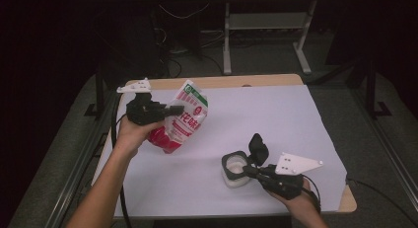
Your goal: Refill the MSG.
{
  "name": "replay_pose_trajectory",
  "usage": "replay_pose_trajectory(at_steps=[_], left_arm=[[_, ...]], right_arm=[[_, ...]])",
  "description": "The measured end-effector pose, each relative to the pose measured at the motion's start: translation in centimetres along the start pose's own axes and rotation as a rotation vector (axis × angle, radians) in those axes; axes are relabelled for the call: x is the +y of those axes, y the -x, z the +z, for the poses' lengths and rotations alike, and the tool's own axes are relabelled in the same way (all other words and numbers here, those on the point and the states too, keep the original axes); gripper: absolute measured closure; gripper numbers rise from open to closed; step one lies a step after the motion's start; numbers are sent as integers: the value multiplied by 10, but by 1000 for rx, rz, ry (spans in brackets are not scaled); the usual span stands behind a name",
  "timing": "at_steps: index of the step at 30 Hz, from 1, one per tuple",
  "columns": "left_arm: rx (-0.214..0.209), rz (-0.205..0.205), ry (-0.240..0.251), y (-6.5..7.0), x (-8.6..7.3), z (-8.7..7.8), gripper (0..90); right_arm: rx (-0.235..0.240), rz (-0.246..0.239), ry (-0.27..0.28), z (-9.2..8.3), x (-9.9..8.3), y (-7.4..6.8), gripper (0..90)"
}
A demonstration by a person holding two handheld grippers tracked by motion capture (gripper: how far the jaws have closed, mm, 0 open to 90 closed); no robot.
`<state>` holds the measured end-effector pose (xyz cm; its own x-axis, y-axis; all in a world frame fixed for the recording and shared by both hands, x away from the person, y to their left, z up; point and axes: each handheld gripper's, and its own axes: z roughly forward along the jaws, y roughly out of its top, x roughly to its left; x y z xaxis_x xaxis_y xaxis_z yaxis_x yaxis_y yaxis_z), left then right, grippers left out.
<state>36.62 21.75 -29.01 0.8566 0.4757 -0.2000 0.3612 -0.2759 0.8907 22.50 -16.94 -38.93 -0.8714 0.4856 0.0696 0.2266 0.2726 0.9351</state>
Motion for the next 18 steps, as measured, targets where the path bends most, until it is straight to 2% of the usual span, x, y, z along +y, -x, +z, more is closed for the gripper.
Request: replay_pose_trajectory(at_steps=[4,9,13,18], left_arm=[[12,0,2,-2,-1,2,900],[19,0,5,-5,-3,4,900],[28,4,3,-8,-3,7,900],[24,1,15,-9,-4,11,900]], right_arm=[[-22,15,-5,-19,-10,7,900],[-45,39,-14,-29,-20,18,900],[-70,59,-48,-41,-33,31,899],[-152,97,-57,-48,-41,52,899]])
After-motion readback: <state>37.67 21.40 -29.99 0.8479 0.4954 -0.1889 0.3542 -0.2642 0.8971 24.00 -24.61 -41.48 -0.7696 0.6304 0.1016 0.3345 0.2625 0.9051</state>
